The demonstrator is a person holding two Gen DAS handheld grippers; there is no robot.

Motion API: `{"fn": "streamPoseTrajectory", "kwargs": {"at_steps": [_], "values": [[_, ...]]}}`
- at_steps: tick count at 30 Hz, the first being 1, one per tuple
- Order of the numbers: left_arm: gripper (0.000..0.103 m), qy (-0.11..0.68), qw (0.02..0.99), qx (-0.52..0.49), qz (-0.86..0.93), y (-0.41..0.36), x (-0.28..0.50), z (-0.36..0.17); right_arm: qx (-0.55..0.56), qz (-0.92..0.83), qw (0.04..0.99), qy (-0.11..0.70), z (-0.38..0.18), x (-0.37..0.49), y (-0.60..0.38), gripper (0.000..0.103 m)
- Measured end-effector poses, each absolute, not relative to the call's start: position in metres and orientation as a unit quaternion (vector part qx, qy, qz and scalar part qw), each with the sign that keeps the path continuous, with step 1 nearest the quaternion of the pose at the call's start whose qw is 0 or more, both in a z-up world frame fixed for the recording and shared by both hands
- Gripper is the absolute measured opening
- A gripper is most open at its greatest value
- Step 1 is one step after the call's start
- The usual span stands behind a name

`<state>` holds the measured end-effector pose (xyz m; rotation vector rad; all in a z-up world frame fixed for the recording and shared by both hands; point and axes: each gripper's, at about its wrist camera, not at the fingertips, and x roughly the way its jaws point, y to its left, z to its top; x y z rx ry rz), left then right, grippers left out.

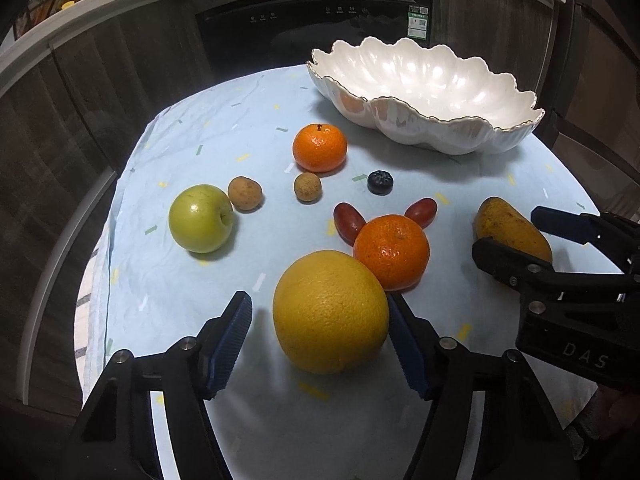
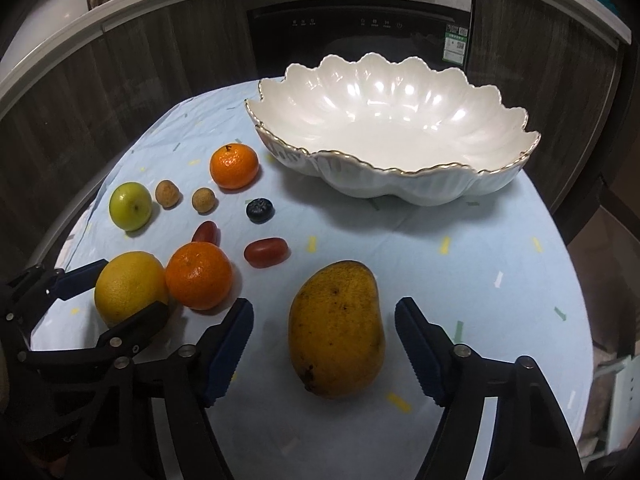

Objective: Organize fruits
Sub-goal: 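Close the left gripper on the grapefruit while the right gripper grasps the mango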

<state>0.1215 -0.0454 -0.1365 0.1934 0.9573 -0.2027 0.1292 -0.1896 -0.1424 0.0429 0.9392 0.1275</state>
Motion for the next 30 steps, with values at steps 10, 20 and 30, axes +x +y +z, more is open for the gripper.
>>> {"fn": "streamPoseTrajectory", "kwargs": {"at_steps": [10, 20, 30], "values": [[0.055, 0.458, 0.878, 0.095, -0.103, -0.048, 0.126, -0.141, 0.025, 0.061, 0.883, 0.465, -0.153, 0.135, -0.19, 0.063], [0.054, 0.451, 0.88, 0.107, -0.104, -0.05, 0.124, -0.142, 0.019, 0.053, 0.883, 0.466, -0.158, 0.136, -0.192, 0.05], [0.054, 0.449, 0.881, 0.108, -0.1, -0.048, 0.12, -0.137, 0.018, 0.055, 0.885, 0.461, -0.151, 0.132, -0.193, 0.049]]}}
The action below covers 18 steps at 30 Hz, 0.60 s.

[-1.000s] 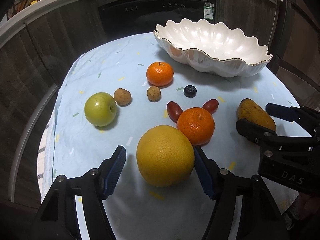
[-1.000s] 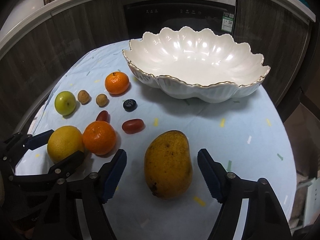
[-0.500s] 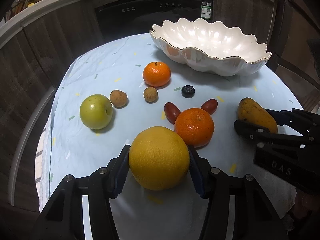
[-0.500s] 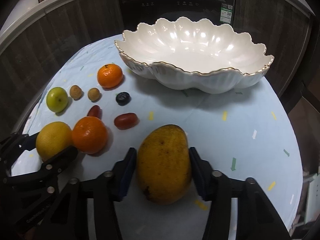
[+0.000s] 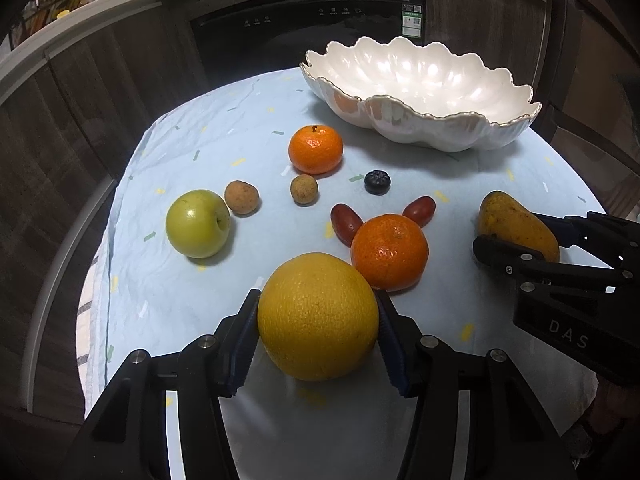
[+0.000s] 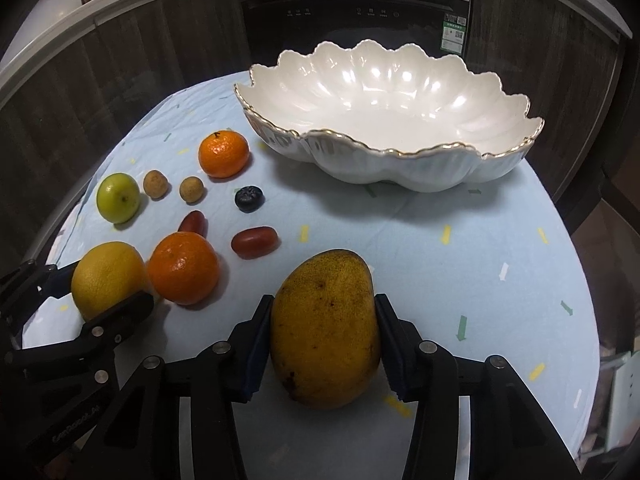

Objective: Organize fruits
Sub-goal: 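Close the left gripper on the grapefruit while the right gripper grasps the mango, then carry grapefruit and mango into the white bowl and open both grippers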

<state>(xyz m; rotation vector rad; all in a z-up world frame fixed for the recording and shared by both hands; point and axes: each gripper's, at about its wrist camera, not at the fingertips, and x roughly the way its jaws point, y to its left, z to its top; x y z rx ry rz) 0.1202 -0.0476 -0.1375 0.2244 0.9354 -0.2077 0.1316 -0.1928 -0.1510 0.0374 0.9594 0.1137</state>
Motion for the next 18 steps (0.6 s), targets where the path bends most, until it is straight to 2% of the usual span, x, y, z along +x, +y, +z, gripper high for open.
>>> {"fn": "streamPoseTrajectory", "kwargs": {"at_steps": [18], "values": [[0.054, 0.415, 0.898, 0.108, -0.099, -0.048, 0.109, -0.101, 0.022, 0.053, 0.901, 0.431, -0.119, 0.118, -0.195, 0.049]]}}
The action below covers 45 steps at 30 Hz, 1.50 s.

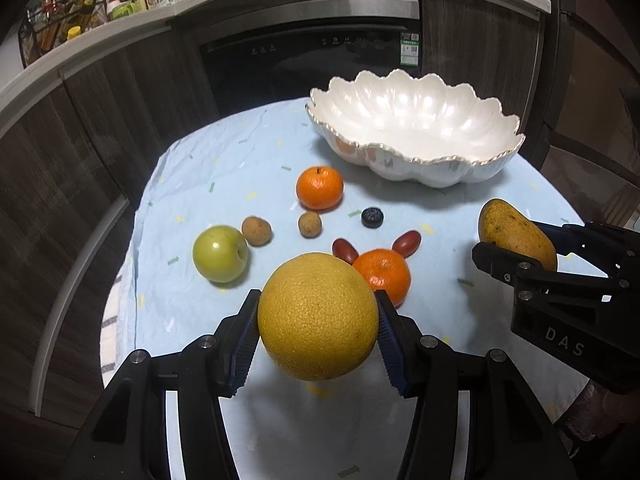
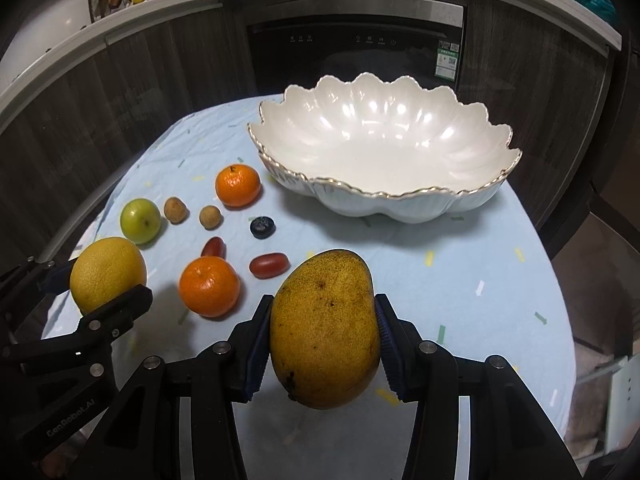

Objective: Organize fruits
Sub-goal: 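Carry grapefruit and mango into the white bowl and open both grippers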

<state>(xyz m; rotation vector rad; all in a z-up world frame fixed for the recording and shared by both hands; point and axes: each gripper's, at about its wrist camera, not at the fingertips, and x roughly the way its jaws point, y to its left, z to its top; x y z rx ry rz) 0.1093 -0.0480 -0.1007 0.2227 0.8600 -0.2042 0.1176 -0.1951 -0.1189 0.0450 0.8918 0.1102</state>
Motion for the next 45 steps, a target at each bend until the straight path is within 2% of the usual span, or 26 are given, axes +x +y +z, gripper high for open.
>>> {"fn": "streamPoseTrajectory", "kwargs": {"at_steps": [28, 45], "values": [[0.054, 0.367, 0.914, 0.111, -0.132, -0.088, 0.141, -0.041, 0.032, 0.02, 0.921, 0.388, -0.066, 0.138, -0.237, 0.049], [0.054, 0.343, 0.92, 0.111, -0.155, -0.116, 0.19, -0.027, 0.027, -0.004, 0.93, 0.368, -0.056, 0.178, -0.269, 0.049]]}}
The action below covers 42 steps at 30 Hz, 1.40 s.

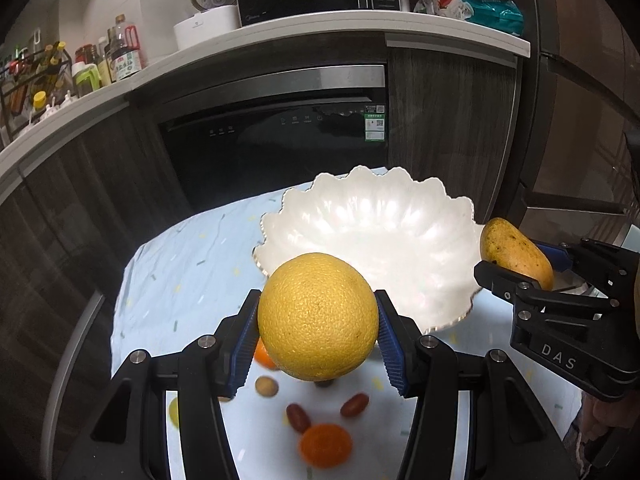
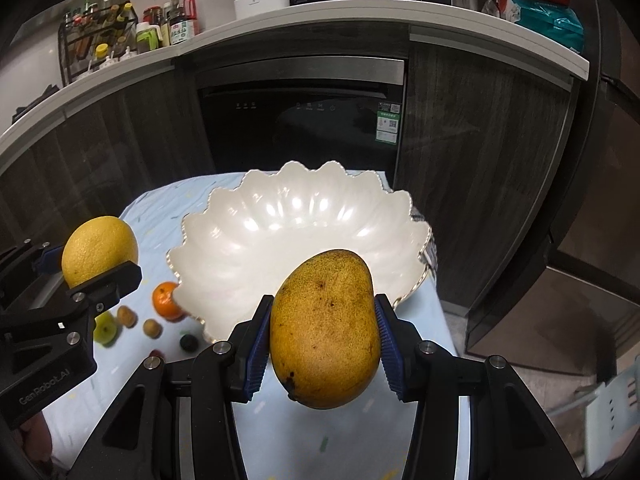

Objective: Organize fruits
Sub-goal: 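Carry grapefruit and mango into the white bowl and open both grippers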

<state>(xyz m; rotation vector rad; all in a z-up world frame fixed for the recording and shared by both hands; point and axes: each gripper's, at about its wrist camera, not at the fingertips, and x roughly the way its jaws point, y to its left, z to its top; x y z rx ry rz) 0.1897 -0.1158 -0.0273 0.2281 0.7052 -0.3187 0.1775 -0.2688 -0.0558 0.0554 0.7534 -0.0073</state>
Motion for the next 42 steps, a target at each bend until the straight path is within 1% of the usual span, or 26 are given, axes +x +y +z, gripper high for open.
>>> {"fn": "streamPoseTrajectory", "kwargs": {"at_steps": [11, 25, 34, 35, 36, 37, 38, 39, 41, 42], "values": [[0.054, 0.342, 0.919, 0.111, -0.162, -0.134, 0.229, -0.032, 0.03, -0.021, 0.93, 0.365, -0.059, 0.214, -0.286, 0.049], [0.054, 0.372, 0.908, 0.099, -0.165, -0.147, 0.267, -0.057, 0.043, -0.033, 0.923, 0.38, -0.079, 0.243, -0.298, 0.049], [0.054, 0.395, 0.899, 0.095, -0.162, -0.152, 0.276, -0.069, 0.051, -0.034, 0.917, 0.393, -0.089, 0.252, -0.3, 0.049], [0.056, 0.393, 0.9, 0.096, -0.161, -0.152, 0.276, -0.069, 0.053, -0.033, 0.916, 0.396, -0.09, 0.253, -0.3, 0.049], [0.063, 0.386, 0.903, 0.098, -0.159, -0.151, 0.275, -0.068, 0.054, -0.033, 0.915, 0.398, -0.091, 0.253, -0.3, 0.049], [0.074, 0.378, 0.907, 0.103, -0.156, -0.152, 0.274, -0.065, 0.054, -0.033, 0.914, 0.401, -0.092, 0.254, -0.3, 0.05], [0.077, 0.372, 0.909, 0.105, -0.155, -0.152, 0.273, -0.063, 0.055, -0.032, 0.914, 0.4, -0.091, 0.253, -0.3, 0.056], [0.078, 0.368, 0.911, 0.107, -0.154, -0.151, 0.273, -0.061, 0.054, -0.035, 0.916, 0.396, -0.09, 0.252, -0.3, 0.062], [0.078, 0.371, 0.91, 0.106, -0.153, -0.15, 0.274, -0.059, 0.056, -0.043, 0.921, 0.384, -0.085, 0.25, -0.3, 0.082], [0.078, 0.372, 0.91, 0.104, -0.151, -0.149, 0.274, -0.059, 0.058, -0.046, 0.923, 0.378, -0.083, 0.249, -0.301, 0.084]]}}
